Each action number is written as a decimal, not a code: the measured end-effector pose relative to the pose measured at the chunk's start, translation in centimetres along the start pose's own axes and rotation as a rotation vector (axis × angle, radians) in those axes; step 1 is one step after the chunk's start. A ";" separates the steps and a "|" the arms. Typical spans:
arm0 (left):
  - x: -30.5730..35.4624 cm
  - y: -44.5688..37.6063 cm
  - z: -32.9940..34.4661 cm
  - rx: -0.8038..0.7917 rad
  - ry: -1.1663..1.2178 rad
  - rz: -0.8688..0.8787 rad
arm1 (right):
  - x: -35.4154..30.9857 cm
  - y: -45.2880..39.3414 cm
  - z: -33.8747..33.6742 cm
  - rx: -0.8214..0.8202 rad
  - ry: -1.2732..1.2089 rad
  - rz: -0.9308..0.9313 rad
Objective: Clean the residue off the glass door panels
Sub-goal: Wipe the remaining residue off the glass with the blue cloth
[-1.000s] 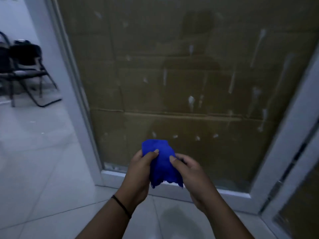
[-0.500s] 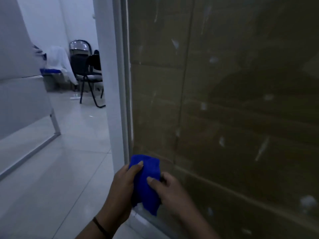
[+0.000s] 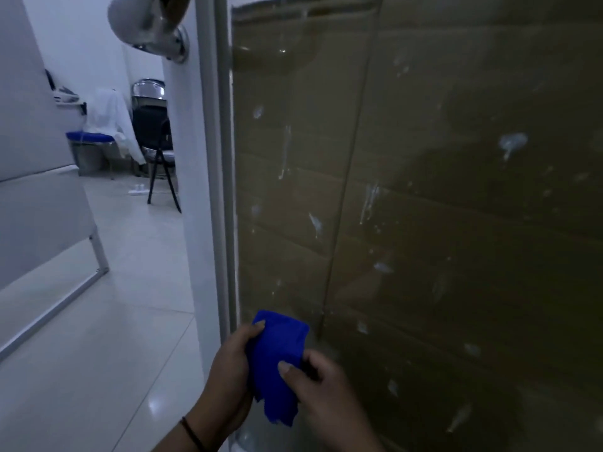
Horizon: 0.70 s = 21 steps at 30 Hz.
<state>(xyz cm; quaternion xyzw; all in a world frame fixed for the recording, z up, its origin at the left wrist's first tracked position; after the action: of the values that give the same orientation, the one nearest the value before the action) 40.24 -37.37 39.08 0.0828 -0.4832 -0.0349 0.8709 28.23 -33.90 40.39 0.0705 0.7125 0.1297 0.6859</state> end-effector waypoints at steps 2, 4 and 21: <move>0.0 0.5 0.5 -0.050 -0.014 0.027 | 0.1 0.8 -0.7 0.024 -0.017 -0.024; -0.3 1.8 1.1 -0.127 -0.071 0.059 | 0.7 2.3 -1.7 0.088 -0.045 -0.065; -1.5 18.7 6.6 -0.494 -0.136 -0.033 | 1.6 20.2 -6.1 0.355 -0.537 -0.107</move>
<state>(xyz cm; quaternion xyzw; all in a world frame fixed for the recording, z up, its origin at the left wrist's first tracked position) 33.49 -19.44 44.54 -0.1272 -0.5162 -0.1716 0.8294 20.48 -14.66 44.73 0.1832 0.5203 -0.0559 0.8322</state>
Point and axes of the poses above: each hand's wrist, its own y-axis away from the middle knuckle, its own z-axis out of the palm, x = y × z, the point moved 7 cm from there along -y, towards the middle knuckle, and after that the axes turned 4 degrees about z, right-handed, at the moved point
